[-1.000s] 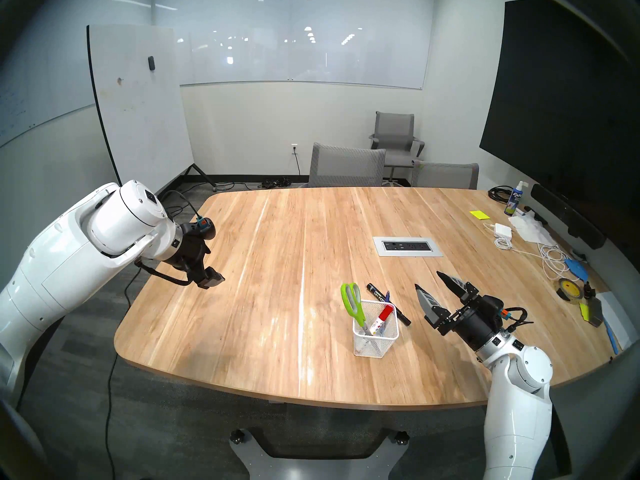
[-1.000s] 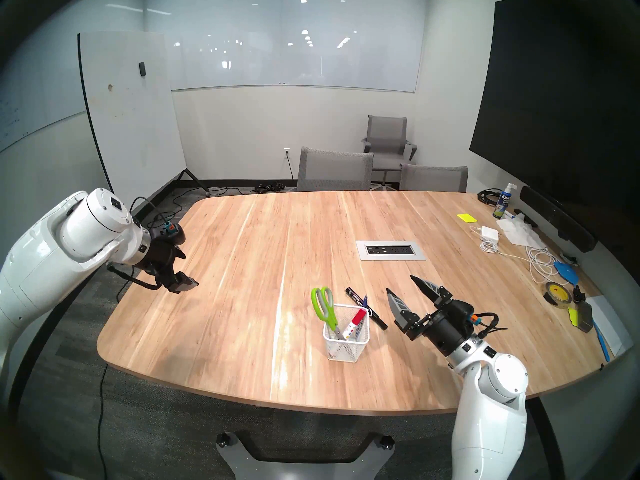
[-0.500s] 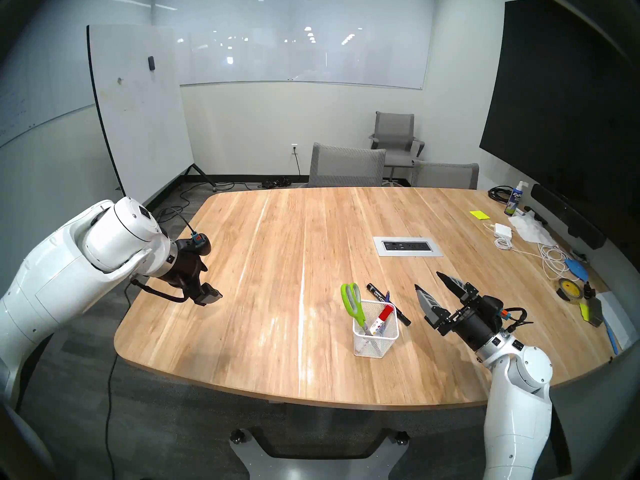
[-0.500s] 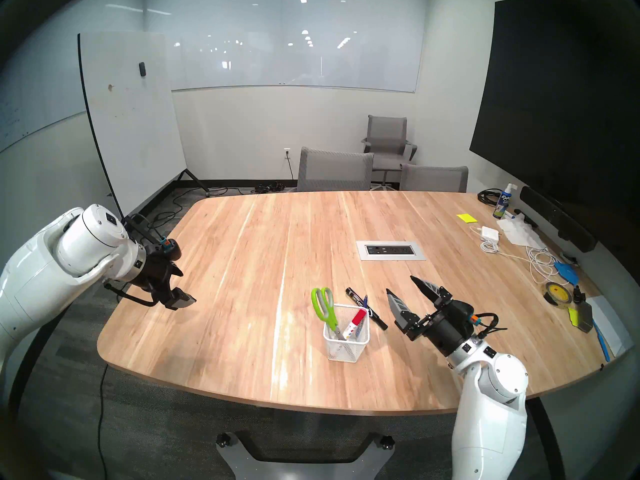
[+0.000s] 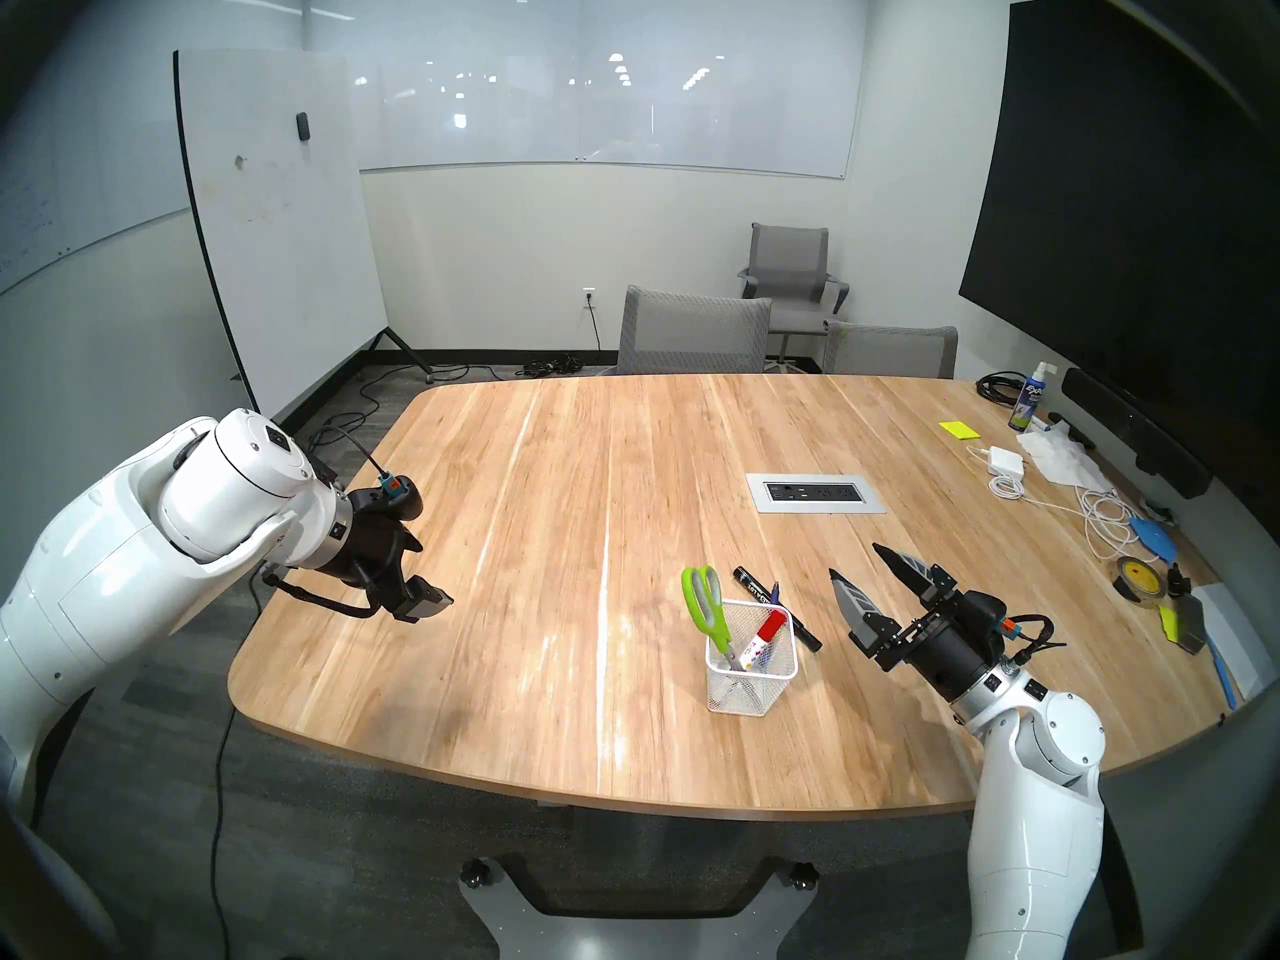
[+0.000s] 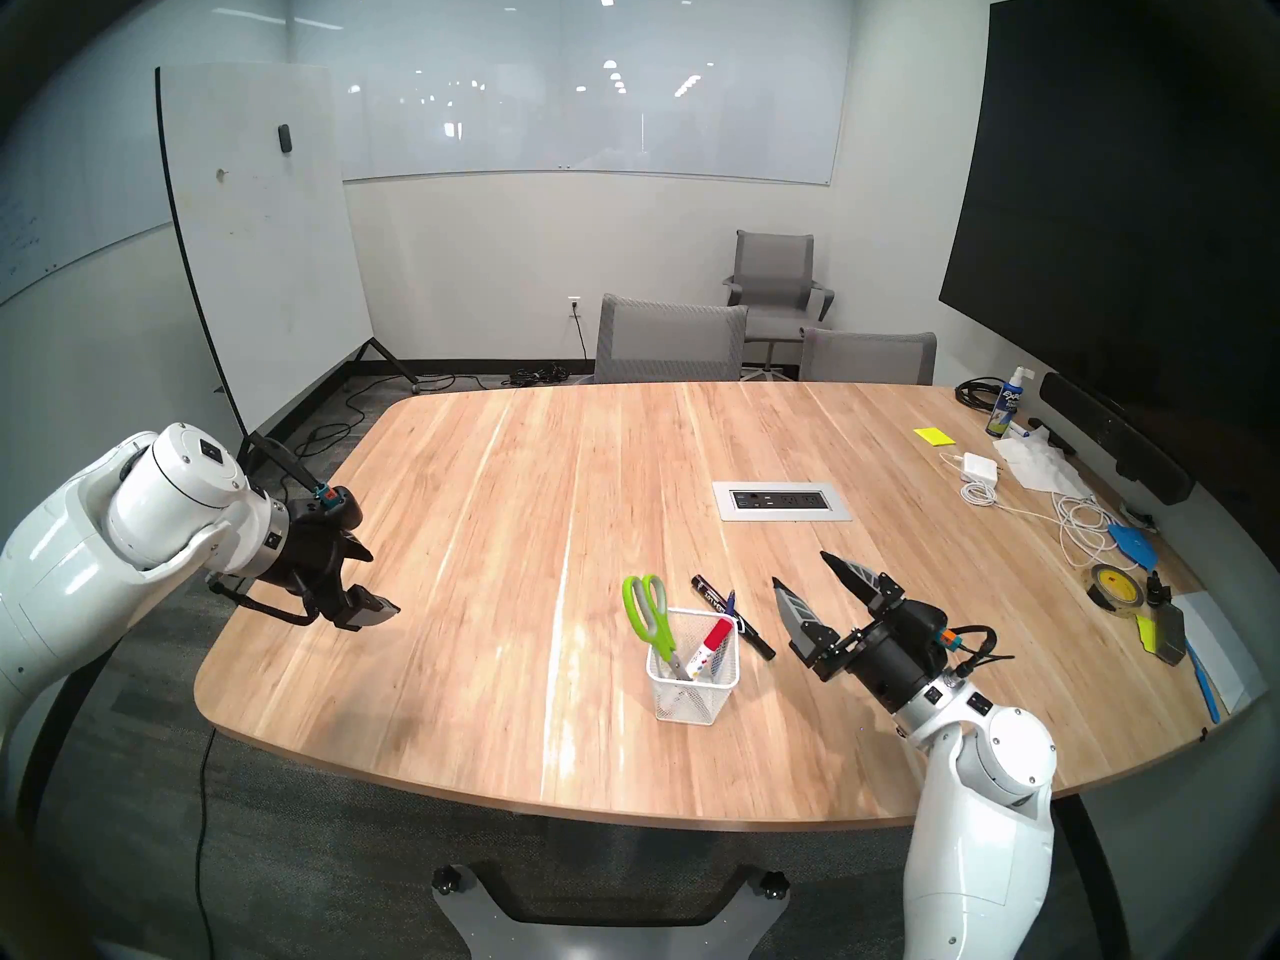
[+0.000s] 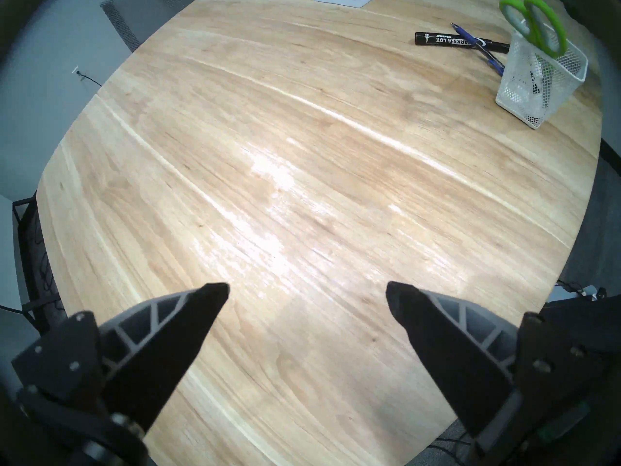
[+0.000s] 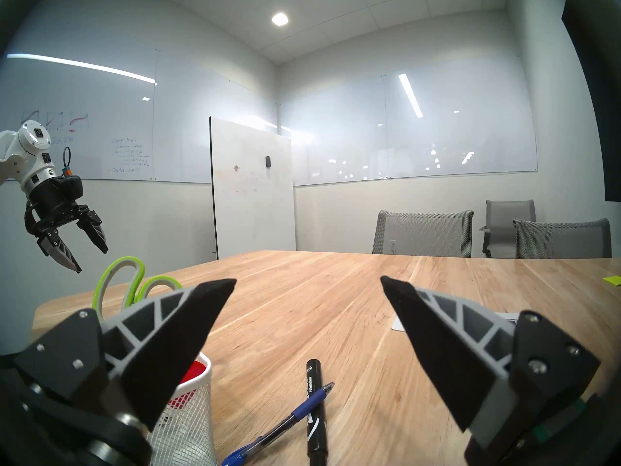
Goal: Place the pen, the marker, and the scissors into the pen holder
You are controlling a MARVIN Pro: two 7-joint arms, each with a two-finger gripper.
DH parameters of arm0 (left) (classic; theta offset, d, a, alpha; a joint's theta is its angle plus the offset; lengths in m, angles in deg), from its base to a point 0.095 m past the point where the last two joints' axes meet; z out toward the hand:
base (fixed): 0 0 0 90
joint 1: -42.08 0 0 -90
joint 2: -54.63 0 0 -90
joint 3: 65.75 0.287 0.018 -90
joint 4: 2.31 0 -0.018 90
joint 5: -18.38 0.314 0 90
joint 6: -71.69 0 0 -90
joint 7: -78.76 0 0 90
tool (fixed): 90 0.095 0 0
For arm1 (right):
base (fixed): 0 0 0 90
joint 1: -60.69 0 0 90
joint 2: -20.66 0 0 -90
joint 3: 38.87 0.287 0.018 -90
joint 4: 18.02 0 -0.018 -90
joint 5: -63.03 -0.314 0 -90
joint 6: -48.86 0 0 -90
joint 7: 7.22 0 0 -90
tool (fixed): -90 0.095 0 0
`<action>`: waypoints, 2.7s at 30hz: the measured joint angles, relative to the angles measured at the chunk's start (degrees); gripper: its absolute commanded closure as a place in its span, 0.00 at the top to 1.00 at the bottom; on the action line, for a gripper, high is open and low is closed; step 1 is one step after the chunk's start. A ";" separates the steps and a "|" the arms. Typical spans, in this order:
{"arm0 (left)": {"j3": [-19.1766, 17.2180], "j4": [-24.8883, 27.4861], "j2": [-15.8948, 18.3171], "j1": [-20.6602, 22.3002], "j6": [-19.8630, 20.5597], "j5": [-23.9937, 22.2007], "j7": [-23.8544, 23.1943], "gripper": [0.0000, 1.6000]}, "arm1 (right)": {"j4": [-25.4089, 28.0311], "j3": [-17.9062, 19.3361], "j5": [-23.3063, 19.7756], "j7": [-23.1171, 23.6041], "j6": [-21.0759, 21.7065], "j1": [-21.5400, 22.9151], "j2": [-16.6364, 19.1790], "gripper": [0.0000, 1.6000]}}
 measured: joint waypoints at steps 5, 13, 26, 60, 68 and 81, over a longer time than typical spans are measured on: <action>-1.56 0.49 0.03 -1.78 -0.93 -1.58 1.25 1.00 | -0.03 0.03 0.03 0.08 0.00 0.06 -0.01 1.00; -4.32 1.16 -0.05 -4.72 -2.66 -4.17 3.46 1.00 | -0.06 0.07 0.09 0.21 -0.01 0.15 -0.03 1.00; -9.16 1.95 -1.55 -9.68 -5.87 -8.20 7.37 1.00 | -0.09 0.16 0.17 0.37 -0.03 0.29 -0.07 1.00; -28.97 5.67 -12.77 -27.71 -19.07 -17.81 20.54 1.00 | -0.08 0.43 0.30 0.84 -0.09 0.57 -0.30 1.00; -34.95 7.97 -17.89 -33.37 -24.11 -19.53 23.75 1.00 | -0.04 0.51 0.30 0.93 -0.10 0.62 -0.41 1.00; -41.80 11.54 -26.72 -42.63 -35.09 -22.38 28.91 1.00 | 0.29 0.72 0.30 1.02 -0.10 0.64 -0.89 1.00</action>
